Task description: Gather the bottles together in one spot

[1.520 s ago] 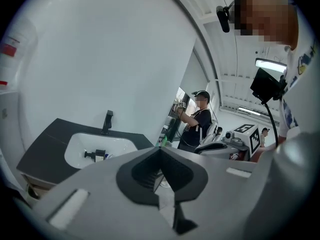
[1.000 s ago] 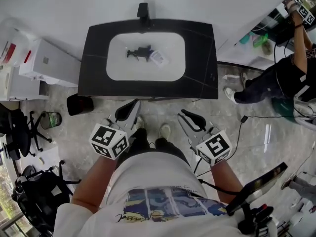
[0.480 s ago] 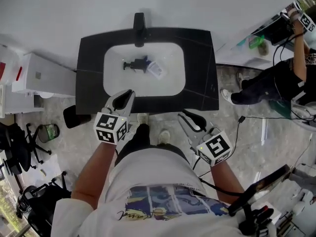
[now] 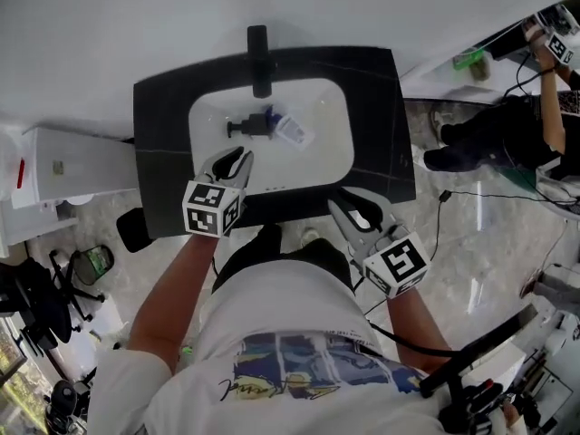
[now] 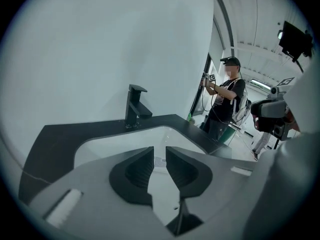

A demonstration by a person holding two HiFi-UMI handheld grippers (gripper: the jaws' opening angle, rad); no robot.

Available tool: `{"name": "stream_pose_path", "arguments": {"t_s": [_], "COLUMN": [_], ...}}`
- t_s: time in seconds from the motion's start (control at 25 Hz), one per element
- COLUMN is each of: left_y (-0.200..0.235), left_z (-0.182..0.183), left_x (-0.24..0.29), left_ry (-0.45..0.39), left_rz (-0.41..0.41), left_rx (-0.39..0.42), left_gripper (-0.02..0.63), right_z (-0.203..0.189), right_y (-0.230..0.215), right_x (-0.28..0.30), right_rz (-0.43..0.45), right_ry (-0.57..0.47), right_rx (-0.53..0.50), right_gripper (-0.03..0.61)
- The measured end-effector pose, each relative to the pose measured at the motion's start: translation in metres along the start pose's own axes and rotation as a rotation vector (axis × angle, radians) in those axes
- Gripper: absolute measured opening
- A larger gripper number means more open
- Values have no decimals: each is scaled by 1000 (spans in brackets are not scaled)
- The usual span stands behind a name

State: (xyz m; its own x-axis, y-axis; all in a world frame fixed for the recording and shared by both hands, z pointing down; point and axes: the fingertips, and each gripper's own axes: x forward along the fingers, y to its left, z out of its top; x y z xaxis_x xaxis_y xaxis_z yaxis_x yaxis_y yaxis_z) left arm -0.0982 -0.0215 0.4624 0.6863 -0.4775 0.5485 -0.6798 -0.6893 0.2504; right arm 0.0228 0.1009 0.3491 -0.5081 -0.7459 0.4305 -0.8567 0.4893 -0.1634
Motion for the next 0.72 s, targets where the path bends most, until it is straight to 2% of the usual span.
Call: {"name": "stream_pose_path", "arguments": {"t_s": [0.2,0.44,0.52,0.72], "left_y": [11,51,65,92], "left_z": [-12,-45,-56,-81], "left_x": [32,67,74,84], "left_ry": [47,133,152,157], "left_rz": [-74,18,59,173], "left_rx": [9,-51,-105,-300], "left_gripper": [107,104,100,92], "right_z": [-1,-4,-4,-4], "right_y": [-2,-9,-17,-35], "right_x": [10,13,13,12], "right_rz": [-58,-54,-48,-31], "right_ry": [30,61,66,80], "right_rx": [31,50,49,54], "right_gripper": [78,78,78,78]}}
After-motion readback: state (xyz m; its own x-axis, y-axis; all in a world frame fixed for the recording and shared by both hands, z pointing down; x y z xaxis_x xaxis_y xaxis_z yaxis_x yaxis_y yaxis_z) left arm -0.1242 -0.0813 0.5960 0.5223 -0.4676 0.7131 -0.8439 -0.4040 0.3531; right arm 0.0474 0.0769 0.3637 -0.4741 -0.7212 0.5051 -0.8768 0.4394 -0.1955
